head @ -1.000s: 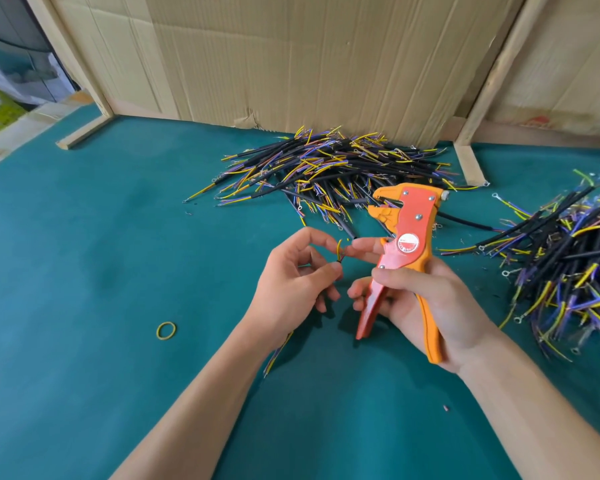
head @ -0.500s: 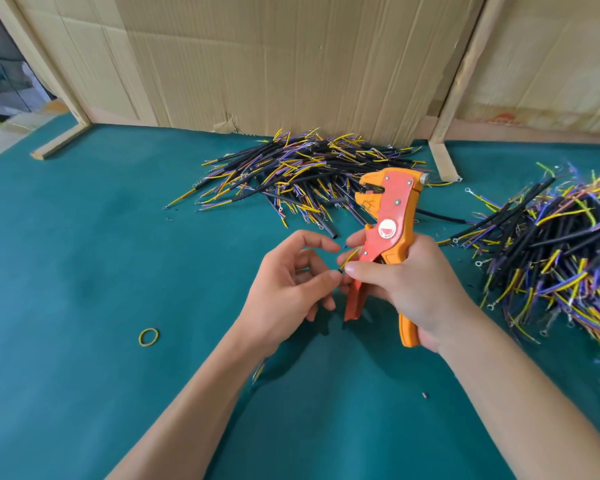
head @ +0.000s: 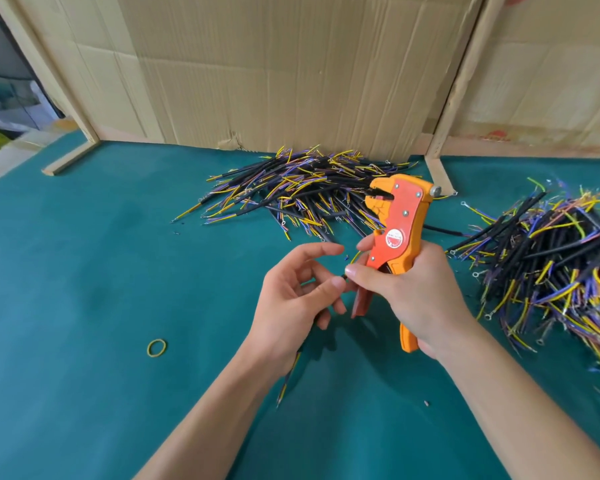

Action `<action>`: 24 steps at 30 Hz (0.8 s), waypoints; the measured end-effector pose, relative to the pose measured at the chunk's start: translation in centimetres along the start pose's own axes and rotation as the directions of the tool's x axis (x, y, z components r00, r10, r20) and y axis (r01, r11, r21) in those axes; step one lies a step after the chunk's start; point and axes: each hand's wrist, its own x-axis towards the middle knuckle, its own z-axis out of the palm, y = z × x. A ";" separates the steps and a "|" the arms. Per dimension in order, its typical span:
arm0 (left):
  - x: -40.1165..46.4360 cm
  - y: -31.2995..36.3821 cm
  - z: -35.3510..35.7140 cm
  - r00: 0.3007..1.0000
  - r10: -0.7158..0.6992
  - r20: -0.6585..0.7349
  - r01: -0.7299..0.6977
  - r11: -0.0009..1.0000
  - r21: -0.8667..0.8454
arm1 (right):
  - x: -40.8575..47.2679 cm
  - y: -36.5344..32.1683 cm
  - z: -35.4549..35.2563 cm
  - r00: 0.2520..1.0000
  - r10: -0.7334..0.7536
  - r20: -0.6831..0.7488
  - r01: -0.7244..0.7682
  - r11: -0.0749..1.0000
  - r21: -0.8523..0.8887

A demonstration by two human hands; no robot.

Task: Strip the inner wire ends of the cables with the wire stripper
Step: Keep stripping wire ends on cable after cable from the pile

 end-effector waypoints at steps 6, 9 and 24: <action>0.1 -0.2 0.1 0.999 -0.035 -0.037 0.036 0.999 0.028 | -0.1 -0.1 0.2 0.997 -0.081 0.005 0.081 0.994 -0.071; 0.0 0.0 0.1 0.999 -0.048 -0.021 0.049 0.997 0.062 | -0.1 -0.3 0.2 0.994 -0.102 0.044 0.106 0.987 -0.118; 0.4 0.0 -0.2 0.988 -0.155 -0.022 0.155 0.988 0.017 | -0.2 -0.8 0.5 0.972 -0.190 0.134 0.223 0.929 -0.295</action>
